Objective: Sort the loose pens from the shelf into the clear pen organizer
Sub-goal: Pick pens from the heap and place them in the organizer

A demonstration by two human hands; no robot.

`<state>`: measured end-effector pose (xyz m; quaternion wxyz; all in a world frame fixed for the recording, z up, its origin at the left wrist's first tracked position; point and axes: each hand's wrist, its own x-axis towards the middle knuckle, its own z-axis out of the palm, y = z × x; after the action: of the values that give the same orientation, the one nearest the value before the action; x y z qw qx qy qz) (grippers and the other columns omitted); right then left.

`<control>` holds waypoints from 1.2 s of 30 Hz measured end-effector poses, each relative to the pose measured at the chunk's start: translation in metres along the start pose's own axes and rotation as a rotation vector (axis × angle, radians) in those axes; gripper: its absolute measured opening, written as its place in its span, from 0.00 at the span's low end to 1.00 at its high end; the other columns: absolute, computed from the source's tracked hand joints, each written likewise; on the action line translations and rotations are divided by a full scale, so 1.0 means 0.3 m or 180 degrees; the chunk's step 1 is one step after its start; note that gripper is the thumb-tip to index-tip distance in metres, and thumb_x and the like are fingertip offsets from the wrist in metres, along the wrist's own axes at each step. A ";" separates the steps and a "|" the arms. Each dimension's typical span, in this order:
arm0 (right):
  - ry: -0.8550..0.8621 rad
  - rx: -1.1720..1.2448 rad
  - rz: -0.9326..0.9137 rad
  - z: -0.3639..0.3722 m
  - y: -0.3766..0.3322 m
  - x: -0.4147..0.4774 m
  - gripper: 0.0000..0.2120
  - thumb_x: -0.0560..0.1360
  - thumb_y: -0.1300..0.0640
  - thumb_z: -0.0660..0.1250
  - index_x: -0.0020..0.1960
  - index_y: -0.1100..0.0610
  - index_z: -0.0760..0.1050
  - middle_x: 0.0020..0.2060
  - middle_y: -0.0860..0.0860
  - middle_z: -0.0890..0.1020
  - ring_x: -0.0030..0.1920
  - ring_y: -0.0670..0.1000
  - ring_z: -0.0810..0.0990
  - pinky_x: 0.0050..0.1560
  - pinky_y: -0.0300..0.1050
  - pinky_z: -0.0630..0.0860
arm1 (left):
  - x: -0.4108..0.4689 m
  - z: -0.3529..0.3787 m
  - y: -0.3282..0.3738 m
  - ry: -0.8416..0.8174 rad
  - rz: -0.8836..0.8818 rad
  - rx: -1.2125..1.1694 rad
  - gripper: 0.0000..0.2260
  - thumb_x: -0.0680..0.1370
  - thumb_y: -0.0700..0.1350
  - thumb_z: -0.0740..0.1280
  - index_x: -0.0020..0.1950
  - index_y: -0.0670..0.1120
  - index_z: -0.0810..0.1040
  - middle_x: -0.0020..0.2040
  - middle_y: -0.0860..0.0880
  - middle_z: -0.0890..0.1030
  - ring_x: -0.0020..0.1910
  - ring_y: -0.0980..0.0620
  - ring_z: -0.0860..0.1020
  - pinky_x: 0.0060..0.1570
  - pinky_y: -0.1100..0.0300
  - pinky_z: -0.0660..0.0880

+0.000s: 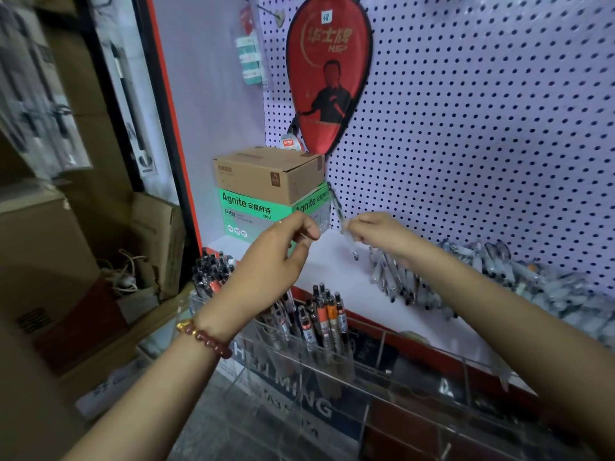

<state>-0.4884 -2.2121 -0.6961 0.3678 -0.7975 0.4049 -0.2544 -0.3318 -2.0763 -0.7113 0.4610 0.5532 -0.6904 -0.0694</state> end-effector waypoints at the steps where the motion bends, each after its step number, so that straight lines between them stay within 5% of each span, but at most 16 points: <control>1: -0.0167 0.0095 -0.0180 -0.008 -0.030 -0.007 0.13 0.80 0.57 0.61 0.37 0.56 0.72 0.32 0.47 0.73 0.34 0.46 0.69 0.41 0.39 0.67 | 0.003 0.002 0.003 -0.0004 -0.0022 -0.0110 0.12 0.80 0.37 0.60 0.51 0.56 0.71 0.51 0.56 0.77 0.52 0.60 0.74 0.49 0.66 0.70; 5: -0.0947 0.0144 -0.0706 -0.012 -0.133 -0.054 0.09 0.79 0.55 0.63 0.42 0.57 0.76 0.28 0.43 0.75 0.31 0.43 0.69 0.38 0.35 0.68 | 0.004 0.017 0.034 -0.0061 -0.0004 -0.0735 0.14 0.82 0.38 0.57 0.62 0.54 0.71 0.56 0.57 0.78 0.59 0.60 0.75 0.56 0.71 0.69; 9: -0.1112 0.0256 -0.0936 0.010 -0.168 -0.070 0.09 0.79 0.59 0.63 0.45 0.64 0.75 0.29 0.45 0.76 0.31 0.43 0.70 0.36 0.31 0.68 | 0.010 0.022 0.051 0.0220 0.0040 -0.0978 0.11 0.82 0.37 0.57 0.59 0.51 0.71 0.44 0.59 0.81 0.48 0.49 0.78 0.51 0.55 0.73; 12: -0.1278 0.0175 -0.0960 -0.008 -0.149 -0.066 0.15 0.79 0.57 0.62 0.47 0.71 0.76 0.31 0.45 0.78 0.34 0.45 0.69 0.39 0.33 0.69 | 0.008 0.016 0.062 0.0346 -0.0014 -0.1086 0.10 0.81 0.33 0.58 0.58 0.43 0.73 0.43 0.55 0.79 0.43 0.64 0.78 0.47 0.70 0.72; 14: -0.1416 0.0180 -0.0872 -0.031 -0.137 -0.063 0.15 0.79 0.55 0.62 0.48 0.67 0.79 0.33 0.47 0.79 0.36 0.48 0.70 0.40 0.34 0.70 | 0.003 0.010 0.062 0.0478 -0.0121 -0.1130 0.09 0.80 0.33 0.59 0.55 0.43 0.75 0.46 0.53 0.79 0.45 0.65 0.78 0.49 0.72 0.71; 18: -0.0852 -0.0875 -0.0856 -0.054 -0.016 -0.013 0.08 0.78 0.57 0.65 0.53 0.58 0.80 0.36 0.39 0.80 0.38 0.40 0.77 0.50 0.38 0.74 | -0.003 0.010 0.063 0.0644 -0.0302 -0.1292 0.08 0.81 0.34 0.59 0.51 0.44 0.76 0.44 0.49 0.80 0.43 0.56 0.82 0.45 0.64 0.78; 22: -0.0708 -0.3144 -0.0479 -0.035 0.152 0.008 0.18 0.75 0.46 0.67 0.63 0.50 0.74 0.46 0.48 0.75 0.50 0.49 0.73 0.54 0.45 0.68 | -0.010 0.011 0.069 0.0568 -0.0326 -0.1347 0.11 0.81 0.33 0.57 0.48 0.45 0.75 0.40 0.48 0.76 0.32 0.59 0.79 0.34 0.65 0.76; 24: -0.0812 -0.3599 -0.0422 -0.018 0.191 0.006 0.20 0.74 0.43 0.67 0.63 0.48 0.72 0.49 0.49 0.75 0.55 0.51 0.71 0.58 0.47 0.65 | -0.011 0.013 0.071 0.0563 -0.0296 -0.1340 0.11 0.81 0.33 0.57 0.48 0.44 0.76 0.40 0.49 0.75 0.30 0.58 0.77 0.33 0.67 0.73; 28: -0.0614 -0.3589 -0.0471 -0.004 0.209 0.005 0.10 0.72 0.54 0.67 0.53 0.52 0.77 0.47 0.49 0.79 0.54 0.52 0.75 0.53 0.46 0.62 | -0.013 0.020 0.089 0.0548 -0.0295 -0.1293 0.10 0.81 0.32 0.56 0.49 0.42 0.75 0.38 0.50 0.74 0.27 0.59 0.75 0.31 0.70 0.71; 33: -0.0282 -0.3444 -0.0500 -0.004 0.188 0.007 0.09 0.71 0.53 0.68 0.51 0.52 0.77 0.42 0.46 0.80 0.45 0.49 0.77 0.53 0.44 0.70 | -0.016 0.019 0.090 0.0496 -0.0329 -0.1262 0.12 0.81 0.32 0.56 0.47 0.44 0.76 0.38 0.50 0.74 0.28 0.55 0.75 0.31 0.69 0.71; 36: 0.0129 -0.3096 -0.0466 -0.021 0.179 0.000 0.07 0.73 0.58 0.65 0.50 0.52 0.72 0.36 0.46 0.77 0.37 0.48 0.73 0.35 0.39 0.65 | -0.016 0.017 0.088 0.0494 -0.0358 -0.1252 0.10 0.81 0.32 0.56 0.49 0.41 0.76 0.38 0.50 0.74 0.29 0.54 0.75 0.31 0.69 0.71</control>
<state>-0.5173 -2.2361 -0.7348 -0.0739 -0.8981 0.4268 -0.0766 -0.3543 -2.0643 -0.7009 0.6072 0.4939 -0.5940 -0.1856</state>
